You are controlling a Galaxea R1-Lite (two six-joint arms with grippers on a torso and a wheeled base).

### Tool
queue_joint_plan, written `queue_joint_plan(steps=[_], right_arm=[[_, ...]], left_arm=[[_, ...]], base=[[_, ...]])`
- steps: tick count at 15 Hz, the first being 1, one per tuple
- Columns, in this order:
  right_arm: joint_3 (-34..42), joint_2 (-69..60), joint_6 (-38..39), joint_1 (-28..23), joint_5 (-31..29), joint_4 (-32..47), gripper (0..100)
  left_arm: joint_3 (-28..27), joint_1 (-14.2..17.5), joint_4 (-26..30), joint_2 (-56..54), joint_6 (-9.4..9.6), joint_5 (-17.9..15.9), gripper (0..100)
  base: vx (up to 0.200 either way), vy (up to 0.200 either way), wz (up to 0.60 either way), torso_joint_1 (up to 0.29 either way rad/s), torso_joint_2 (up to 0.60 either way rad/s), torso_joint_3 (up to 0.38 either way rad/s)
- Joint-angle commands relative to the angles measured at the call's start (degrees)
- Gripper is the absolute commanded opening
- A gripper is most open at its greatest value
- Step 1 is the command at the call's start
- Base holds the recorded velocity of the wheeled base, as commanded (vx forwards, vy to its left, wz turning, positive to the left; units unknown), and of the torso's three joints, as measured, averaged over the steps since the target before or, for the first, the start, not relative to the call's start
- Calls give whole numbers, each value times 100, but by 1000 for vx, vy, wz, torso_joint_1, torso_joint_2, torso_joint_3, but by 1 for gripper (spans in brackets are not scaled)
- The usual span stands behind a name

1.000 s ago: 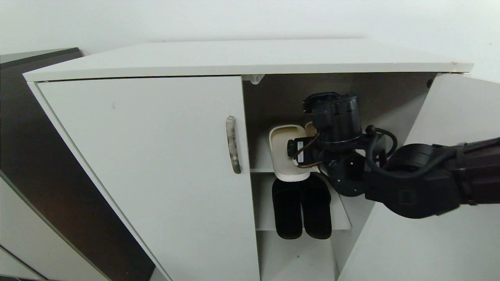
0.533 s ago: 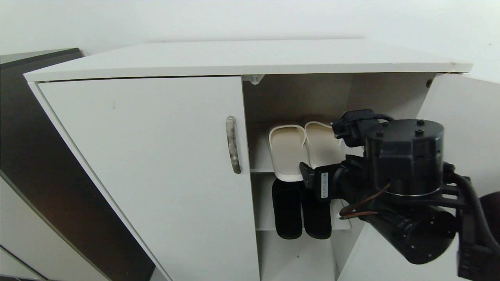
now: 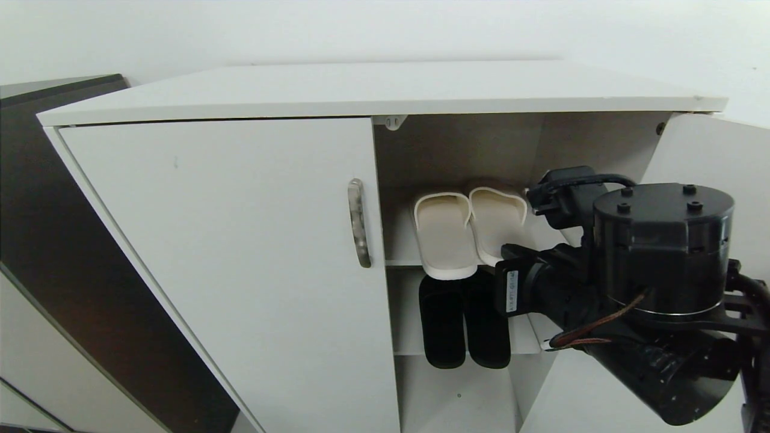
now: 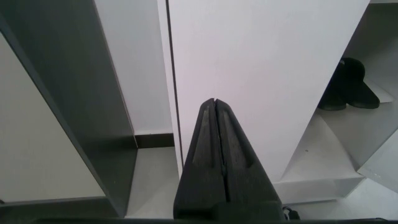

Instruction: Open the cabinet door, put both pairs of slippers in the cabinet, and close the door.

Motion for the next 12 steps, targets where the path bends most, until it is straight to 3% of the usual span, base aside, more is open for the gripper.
queue_joint_plan(steps=[1,3,12], right_arm=[[-9,55,-1,3,-7,-1,0],[0,81,8,3,-7,-10,0],[26,98,8,3,1,-1,0]], left_arm=[[0,0,1,-1,0,-1,0],[0,-9,1,-1,0,-1,0],[0,-9,1,-1,-9,-1,0]], base=[[0,0,0,0,0,0],[0,0,0,0,0,0],[-200,0,0,3,3,4]])
